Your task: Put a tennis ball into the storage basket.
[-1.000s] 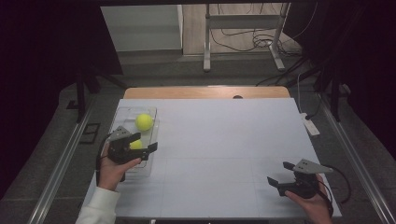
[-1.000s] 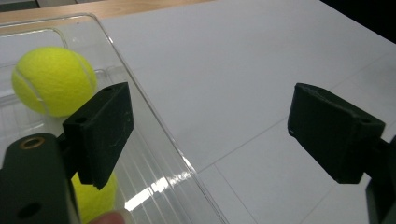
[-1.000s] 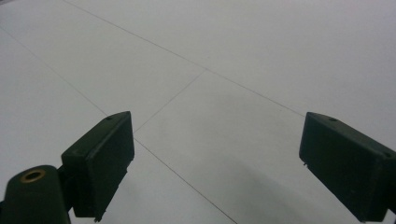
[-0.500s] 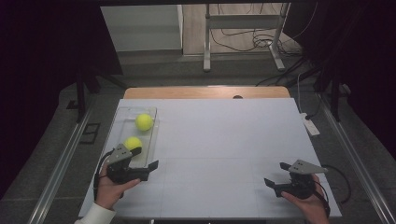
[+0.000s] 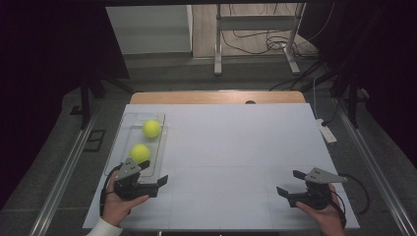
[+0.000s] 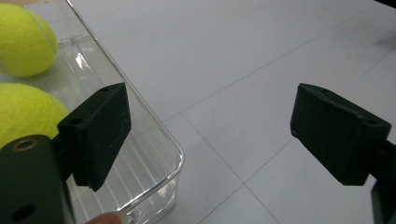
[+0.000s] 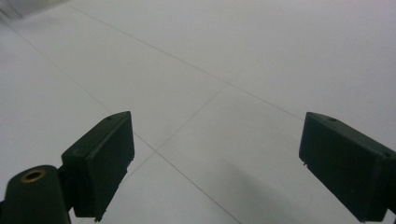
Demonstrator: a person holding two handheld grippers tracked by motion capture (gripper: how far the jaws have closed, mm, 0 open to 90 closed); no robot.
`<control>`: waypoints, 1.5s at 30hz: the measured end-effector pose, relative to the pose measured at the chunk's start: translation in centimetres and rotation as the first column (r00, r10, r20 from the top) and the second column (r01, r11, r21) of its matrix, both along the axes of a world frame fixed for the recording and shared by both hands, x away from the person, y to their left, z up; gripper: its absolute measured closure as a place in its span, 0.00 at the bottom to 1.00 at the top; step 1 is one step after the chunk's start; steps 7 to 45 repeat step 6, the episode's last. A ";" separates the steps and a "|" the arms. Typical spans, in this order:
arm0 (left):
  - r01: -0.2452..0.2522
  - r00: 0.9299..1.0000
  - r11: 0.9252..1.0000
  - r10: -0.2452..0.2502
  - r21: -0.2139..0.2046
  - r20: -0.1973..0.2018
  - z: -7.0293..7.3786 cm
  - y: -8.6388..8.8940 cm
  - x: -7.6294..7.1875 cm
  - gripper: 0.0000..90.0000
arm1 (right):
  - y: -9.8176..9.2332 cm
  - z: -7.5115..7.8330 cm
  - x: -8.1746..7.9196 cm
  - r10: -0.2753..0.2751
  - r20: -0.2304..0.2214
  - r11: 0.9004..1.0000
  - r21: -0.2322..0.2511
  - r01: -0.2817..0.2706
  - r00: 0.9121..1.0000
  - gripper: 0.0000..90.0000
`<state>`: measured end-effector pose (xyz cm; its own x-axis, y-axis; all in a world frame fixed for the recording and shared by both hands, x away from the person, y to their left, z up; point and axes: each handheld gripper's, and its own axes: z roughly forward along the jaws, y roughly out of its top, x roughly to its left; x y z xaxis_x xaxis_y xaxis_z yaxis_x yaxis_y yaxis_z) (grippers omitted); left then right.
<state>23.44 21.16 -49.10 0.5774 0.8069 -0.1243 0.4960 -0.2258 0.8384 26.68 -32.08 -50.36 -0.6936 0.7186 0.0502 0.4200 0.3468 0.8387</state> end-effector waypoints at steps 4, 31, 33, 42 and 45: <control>0.001 1.000 1.000 -0.001 -0.007 0.001 0.1 -0.1 0.1 0.15 | -0.1 -0.1 0.0 -0.002 -0.003 1.000 0.000 0.002 1.000 0.12; -0.003 1.000 1.000 0.003 -0.011 0.002 0.2 0.0 0.2 0.15 | -0.3 -0.1 0.0 -0.006 -0.001 1.000 0.005 0.006 1.000 0.12; -0.003 1.000 1.000 0.003 -0.011 0.002 0.2 0.0 0.2 0.15 | -0.3 -0.1 0.0 -0.006 -0.001 1.000 0.005 0.006 1.000 0.12; -0.003 1.000 1.000 0.003 -0.011 0.002 0.2 0.0 0.2 0.15 | -0.3 -0.1 0.0 -0.006 -0.001 1.000 0.005 0.006 1.000 0.12; -0.003 1.000 1.000 0.003 -0.011 0.002 0.2 0.0 0.2 0.15 | -0.3 -0.1 0.0 -0.006 -0.001 1.000 0.005 0.006 1.000 0.12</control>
